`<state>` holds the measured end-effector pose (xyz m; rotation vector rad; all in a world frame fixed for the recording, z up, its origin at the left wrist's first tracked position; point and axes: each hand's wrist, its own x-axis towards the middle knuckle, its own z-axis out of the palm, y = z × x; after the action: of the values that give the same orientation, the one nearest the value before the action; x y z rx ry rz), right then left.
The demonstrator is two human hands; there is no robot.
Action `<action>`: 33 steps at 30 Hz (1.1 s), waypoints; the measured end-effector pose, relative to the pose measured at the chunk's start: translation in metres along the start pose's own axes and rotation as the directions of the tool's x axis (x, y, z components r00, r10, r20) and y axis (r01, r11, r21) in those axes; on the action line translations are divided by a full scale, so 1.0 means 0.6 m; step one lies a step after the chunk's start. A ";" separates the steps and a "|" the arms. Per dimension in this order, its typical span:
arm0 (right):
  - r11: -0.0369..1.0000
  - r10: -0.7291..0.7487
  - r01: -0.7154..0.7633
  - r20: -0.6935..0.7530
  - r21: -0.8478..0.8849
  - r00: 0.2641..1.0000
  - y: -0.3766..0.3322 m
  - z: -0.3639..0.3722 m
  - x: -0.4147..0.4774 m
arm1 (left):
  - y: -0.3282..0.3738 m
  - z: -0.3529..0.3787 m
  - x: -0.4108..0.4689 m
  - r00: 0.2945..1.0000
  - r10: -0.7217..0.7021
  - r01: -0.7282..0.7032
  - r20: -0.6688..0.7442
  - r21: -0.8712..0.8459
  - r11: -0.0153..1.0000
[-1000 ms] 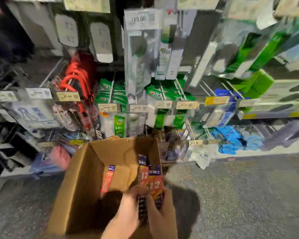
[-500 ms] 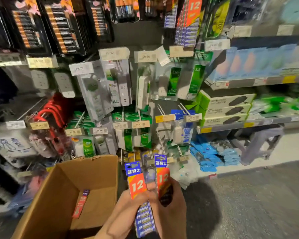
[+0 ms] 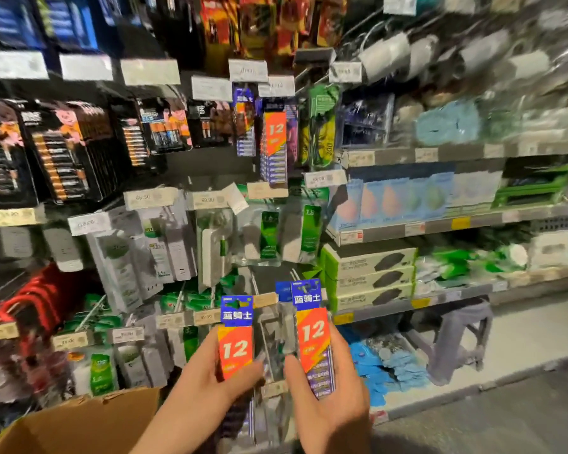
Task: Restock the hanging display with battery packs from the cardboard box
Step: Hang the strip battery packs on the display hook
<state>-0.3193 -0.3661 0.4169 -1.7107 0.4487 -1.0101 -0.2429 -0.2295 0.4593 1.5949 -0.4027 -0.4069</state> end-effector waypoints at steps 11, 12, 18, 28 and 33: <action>1.000 0.006 -0.004 0.048 -0.027 0.999 -0.013 0.094 0.249 | 0.143 -0.015 0.200 0.984 0.175 -0.175 -0.018 0.021 0.984; 1.000 0.005 -0.003 0.059 -0.022 0.998 -0.017 0.102 0.272 | 0.155 -0.018 0.220 0.982 0.188 -0.188 -0.011 0.004 0.982; 0.996 -0.064 0.068 0.079 -0.048 0.995 -0.036 0.156 0.392 | 0.239 -0.060 0.349 0.957 0.289 -0.290 -0.026 -0.083 0.953; 0.972 -0.121 0.171 0.280 -0.163 0.952 -0.076 0.277 0.522 | 0.458 -0.091 0.500 0.902 0.426 -0.430 -0.062 -0.180 0.885; 0.962 -0.208 0.249 0.281 -0.117 0.937 -0.095 0.313 0.571 | 0.489 -0.103 0.534 0.908 0.402 -0.419 -0.117 -0.220 0.881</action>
<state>0.0173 -0.4771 0.5904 -2.0384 0.1547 -0.9083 0.0626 -0.3504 0.7498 1.2398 -0.6021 -0.0686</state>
